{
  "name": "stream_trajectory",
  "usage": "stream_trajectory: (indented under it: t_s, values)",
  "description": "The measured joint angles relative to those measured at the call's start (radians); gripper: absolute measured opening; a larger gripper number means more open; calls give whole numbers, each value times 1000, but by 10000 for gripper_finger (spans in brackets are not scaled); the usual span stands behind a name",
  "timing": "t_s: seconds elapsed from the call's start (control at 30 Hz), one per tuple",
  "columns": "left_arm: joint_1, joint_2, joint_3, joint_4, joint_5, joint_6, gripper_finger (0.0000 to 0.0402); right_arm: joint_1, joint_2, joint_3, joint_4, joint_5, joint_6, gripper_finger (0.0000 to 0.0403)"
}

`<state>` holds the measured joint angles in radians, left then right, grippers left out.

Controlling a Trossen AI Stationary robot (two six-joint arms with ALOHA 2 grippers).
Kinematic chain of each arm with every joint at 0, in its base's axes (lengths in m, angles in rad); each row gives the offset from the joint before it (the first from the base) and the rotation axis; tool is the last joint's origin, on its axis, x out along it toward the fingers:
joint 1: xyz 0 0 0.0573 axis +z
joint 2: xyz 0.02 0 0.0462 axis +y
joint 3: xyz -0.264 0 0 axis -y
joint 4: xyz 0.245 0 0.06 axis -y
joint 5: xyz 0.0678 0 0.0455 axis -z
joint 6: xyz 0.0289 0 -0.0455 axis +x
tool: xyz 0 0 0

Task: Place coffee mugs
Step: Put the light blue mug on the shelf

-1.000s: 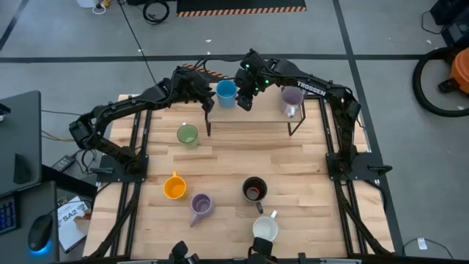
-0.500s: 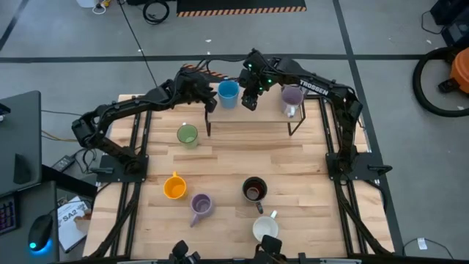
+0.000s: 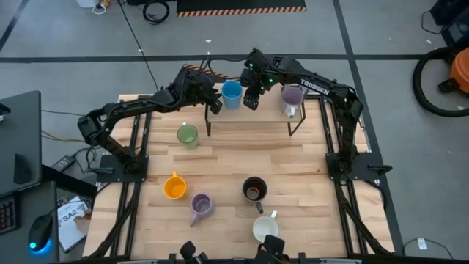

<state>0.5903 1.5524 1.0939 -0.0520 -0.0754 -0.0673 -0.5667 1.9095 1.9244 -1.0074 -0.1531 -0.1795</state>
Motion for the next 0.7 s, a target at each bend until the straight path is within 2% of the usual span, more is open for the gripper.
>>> stream_trajectory:
  t_s: [0.3, 0.7]
  values:
    - [-11, 0, 0, 25, -1, 12, 123, 0, 0, 0, -68, 94, 53, 155]
    - [-22, 24, 0, 93, 12, 27, 123, 2, -49, 0, -116, 161, 109, 155]
